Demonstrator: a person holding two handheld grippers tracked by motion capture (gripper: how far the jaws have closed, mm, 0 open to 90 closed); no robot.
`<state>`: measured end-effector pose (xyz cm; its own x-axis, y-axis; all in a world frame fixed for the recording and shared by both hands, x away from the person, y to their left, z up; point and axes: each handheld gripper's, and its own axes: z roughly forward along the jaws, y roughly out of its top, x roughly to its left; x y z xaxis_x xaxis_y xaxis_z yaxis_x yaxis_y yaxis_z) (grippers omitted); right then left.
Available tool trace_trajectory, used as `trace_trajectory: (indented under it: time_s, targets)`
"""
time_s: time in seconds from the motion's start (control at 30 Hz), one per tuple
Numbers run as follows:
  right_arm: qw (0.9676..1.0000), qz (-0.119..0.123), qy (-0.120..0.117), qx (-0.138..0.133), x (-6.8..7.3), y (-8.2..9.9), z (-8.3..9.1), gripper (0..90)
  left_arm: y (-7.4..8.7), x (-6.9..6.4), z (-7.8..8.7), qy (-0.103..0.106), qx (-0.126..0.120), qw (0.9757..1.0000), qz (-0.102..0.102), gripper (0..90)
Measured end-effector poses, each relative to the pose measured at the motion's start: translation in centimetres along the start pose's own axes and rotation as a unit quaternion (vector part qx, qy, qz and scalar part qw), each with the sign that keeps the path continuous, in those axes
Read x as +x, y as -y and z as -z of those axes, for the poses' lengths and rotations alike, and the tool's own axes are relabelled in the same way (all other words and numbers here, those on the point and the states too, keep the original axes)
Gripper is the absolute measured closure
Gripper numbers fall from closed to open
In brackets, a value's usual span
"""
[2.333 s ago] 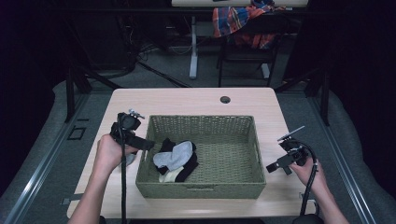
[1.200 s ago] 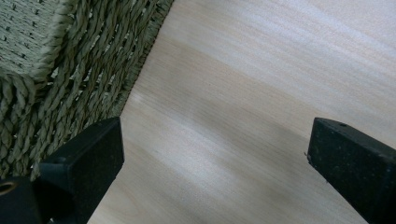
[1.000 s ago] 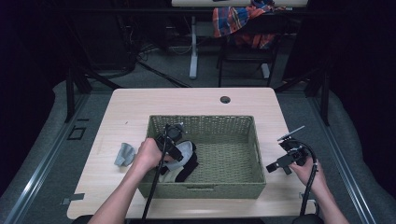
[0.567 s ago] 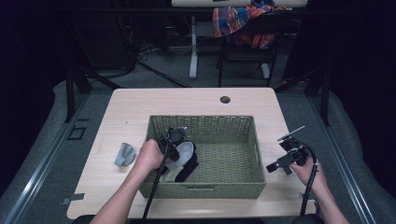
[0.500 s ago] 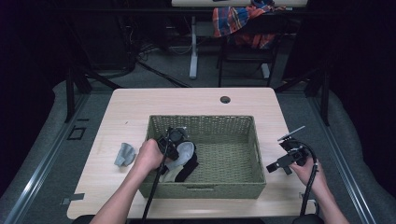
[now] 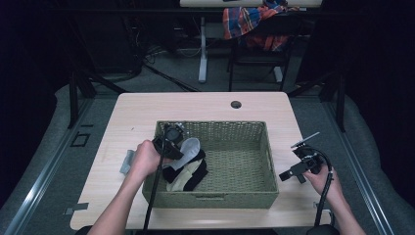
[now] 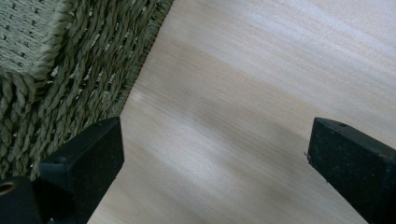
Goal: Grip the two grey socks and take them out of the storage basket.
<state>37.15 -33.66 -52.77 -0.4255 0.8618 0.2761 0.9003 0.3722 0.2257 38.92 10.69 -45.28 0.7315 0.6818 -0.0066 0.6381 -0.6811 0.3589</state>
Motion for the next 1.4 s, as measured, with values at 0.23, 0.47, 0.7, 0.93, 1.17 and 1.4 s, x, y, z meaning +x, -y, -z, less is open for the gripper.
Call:
trace_trajectory:
  time_s: [0.23,0.47,0.7,0.93,1.17,1.4]
  targets:
    - [1.0,-0.002,0.001,-0.002,0.0,0.0,0.0,3.6,-0.4,-0.2,1.4,0.005,-0.015,0.9998,-0.01,83.6]
    - [0.9998,-0.014,0.001,-0.011,0.2,0.1,-0.1,3.5,-0.5,-0.6,2.9,-0.001,-0.035,0.9992,-0.019,83.9]
    - [1.0,-0.002,0.006,0.005,0.1,0.1,0.1,3.5,-0.5,-0.8,4.5,-0.009,-0.061,0.9978,-0.022,84.1]
    - [1.0,-0.003,0.004,-0.003,0.0,0.2,0.1,3.5,-0.3,-0.4,6.0,-0.018,-0.076,0.9967,-0.021,84.2]
    - [0.9997,-0.019,0.004,-0.017,0.0,0.6,0.0,3.5,0.3,0.6,7.6,-0.027,-0.089,0.9956,-0.01,84.3]
    - [1.0,0.0,0.004,0.004,-0.2,0.3,0.2,3.5,1.2,1.8,8.5,-0.041,-0.092,0.9949,0.009,84.3]
